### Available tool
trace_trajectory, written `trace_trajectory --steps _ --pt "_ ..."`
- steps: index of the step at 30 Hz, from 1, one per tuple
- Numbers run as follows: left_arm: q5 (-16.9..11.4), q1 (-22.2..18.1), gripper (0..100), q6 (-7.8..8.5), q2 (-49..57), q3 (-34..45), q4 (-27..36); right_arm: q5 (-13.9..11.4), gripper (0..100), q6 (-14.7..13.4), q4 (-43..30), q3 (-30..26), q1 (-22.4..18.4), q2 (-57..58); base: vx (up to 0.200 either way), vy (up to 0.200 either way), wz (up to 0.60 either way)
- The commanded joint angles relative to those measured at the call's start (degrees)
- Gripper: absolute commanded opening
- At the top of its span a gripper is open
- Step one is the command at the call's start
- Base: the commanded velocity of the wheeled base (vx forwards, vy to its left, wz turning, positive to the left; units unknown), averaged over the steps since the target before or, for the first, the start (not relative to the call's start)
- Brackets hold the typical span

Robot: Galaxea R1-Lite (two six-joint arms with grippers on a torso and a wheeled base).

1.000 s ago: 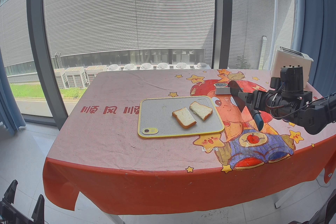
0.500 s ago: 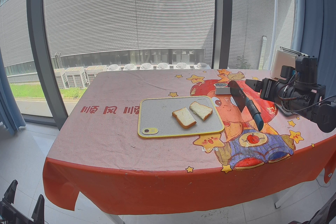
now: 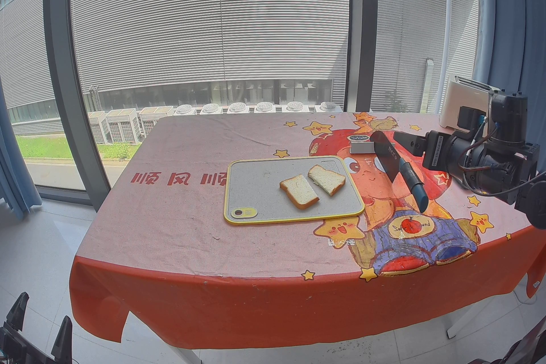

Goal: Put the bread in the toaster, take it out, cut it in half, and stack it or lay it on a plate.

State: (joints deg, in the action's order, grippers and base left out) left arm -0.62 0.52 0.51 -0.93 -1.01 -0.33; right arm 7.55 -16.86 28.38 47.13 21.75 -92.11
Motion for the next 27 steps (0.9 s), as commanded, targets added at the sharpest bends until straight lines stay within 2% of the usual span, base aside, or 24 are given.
trace_trajectory --steps 1,6,18,27 --pt "0.0 0.0 100 0.02 0.9 1.0 0.0 0.0 100 0.3 0.2 -0.5 0.1 1.1 0.000 0.000 0.00" --pt "0.0 0.0 100 0.02 0.9 1.0 0.0 -0.1 100 0.4 0.1 -1.1 0.6 2.4 0.000 0.000 0.00" --pt "0.0 0.0 100 0.02 0.9 1.0 0.0 0.0 100 1.2 0.1 -4.0 6.3 3.3 0.000 0.000 0.00" --pt "0.0 0.0 100 0.02 0.9 1.0 0.0 0.1 100 0.8 -0.4 -4.0 9.7 3.3 0.000 0.000 0.00"
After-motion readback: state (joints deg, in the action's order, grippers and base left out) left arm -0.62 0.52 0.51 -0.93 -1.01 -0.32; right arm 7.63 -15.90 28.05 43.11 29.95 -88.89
